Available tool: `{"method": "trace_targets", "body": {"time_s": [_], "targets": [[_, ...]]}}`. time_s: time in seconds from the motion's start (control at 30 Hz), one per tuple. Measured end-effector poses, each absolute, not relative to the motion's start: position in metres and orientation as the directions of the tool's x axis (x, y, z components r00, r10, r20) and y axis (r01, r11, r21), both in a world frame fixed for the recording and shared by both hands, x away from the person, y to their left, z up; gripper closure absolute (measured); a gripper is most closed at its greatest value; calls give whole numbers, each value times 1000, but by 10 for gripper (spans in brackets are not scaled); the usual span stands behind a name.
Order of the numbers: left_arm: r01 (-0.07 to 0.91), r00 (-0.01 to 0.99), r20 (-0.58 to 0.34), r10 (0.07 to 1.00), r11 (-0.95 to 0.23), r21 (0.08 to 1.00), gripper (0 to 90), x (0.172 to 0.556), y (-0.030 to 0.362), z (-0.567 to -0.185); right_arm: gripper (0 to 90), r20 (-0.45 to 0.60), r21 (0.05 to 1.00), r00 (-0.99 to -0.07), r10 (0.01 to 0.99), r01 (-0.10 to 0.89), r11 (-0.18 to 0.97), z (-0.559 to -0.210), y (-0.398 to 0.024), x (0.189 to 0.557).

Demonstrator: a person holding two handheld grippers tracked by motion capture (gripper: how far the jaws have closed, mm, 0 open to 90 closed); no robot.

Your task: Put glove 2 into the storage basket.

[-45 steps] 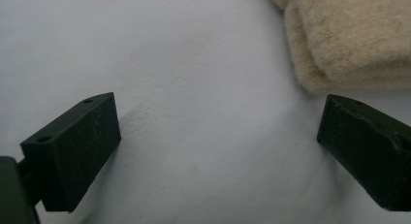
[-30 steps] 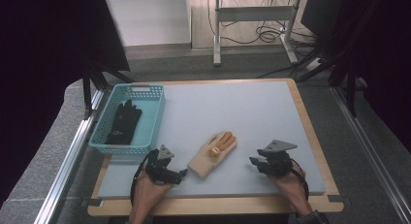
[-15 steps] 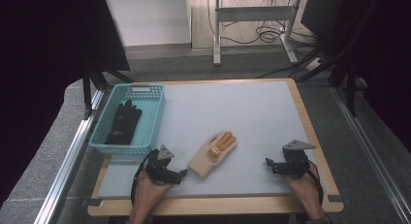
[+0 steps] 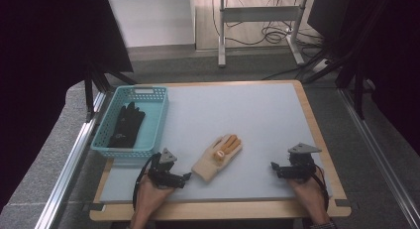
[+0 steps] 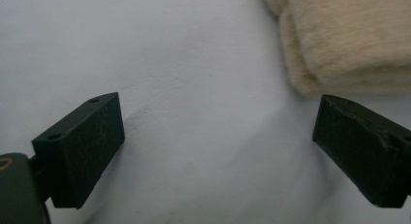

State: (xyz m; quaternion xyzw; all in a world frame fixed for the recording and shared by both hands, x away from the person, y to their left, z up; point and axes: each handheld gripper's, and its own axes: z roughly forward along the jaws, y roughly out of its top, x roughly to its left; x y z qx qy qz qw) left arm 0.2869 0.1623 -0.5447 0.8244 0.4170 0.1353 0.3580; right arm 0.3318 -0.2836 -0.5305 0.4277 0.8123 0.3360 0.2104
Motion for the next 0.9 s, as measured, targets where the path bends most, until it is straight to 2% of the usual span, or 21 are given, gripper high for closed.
{"method": "trace_targets", "body": {"time_s": [0.53,0.9], "targets": [[573,663,-125,738,-392,719,38,293,137,-495,120,-54,726,-546,836,553,408,-531,-284,332],[584,696,-127,706,-455,672,1,318,89,-493,120,-54,727,-547,836,552,408,-531,-284,332]]}}
